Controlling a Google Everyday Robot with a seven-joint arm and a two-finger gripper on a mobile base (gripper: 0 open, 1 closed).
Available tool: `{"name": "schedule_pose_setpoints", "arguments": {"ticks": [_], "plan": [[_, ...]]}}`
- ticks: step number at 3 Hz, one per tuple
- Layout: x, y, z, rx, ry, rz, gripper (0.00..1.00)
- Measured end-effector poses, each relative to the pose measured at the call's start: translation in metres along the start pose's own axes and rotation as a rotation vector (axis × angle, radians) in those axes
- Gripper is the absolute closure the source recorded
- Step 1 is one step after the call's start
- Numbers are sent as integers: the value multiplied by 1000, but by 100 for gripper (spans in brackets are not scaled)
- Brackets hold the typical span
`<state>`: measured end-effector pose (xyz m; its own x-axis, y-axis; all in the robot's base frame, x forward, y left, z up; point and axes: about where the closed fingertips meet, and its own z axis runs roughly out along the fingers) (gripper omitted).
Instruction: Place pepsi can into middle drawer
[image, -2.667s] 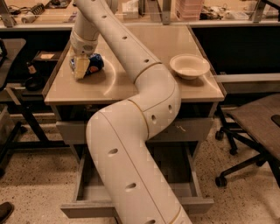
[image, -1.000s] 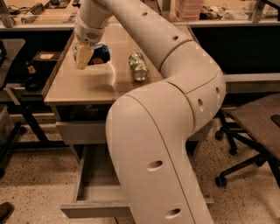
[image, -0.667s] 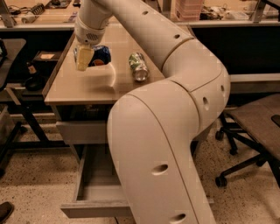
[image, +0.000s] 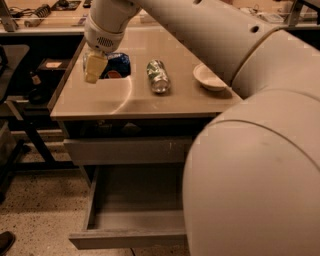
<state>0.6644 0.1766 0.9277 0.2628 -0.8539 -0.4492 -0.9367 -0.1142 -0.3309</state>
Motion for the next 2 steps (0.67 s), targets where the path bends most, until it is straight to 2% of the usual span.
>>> {"name": "schedule_pose_setpoints", "arguments": {"ticks": [1,2], "plan": [[8,24,17,-53,29,3,100],[8,25,17,-54,30,3,100]]}}
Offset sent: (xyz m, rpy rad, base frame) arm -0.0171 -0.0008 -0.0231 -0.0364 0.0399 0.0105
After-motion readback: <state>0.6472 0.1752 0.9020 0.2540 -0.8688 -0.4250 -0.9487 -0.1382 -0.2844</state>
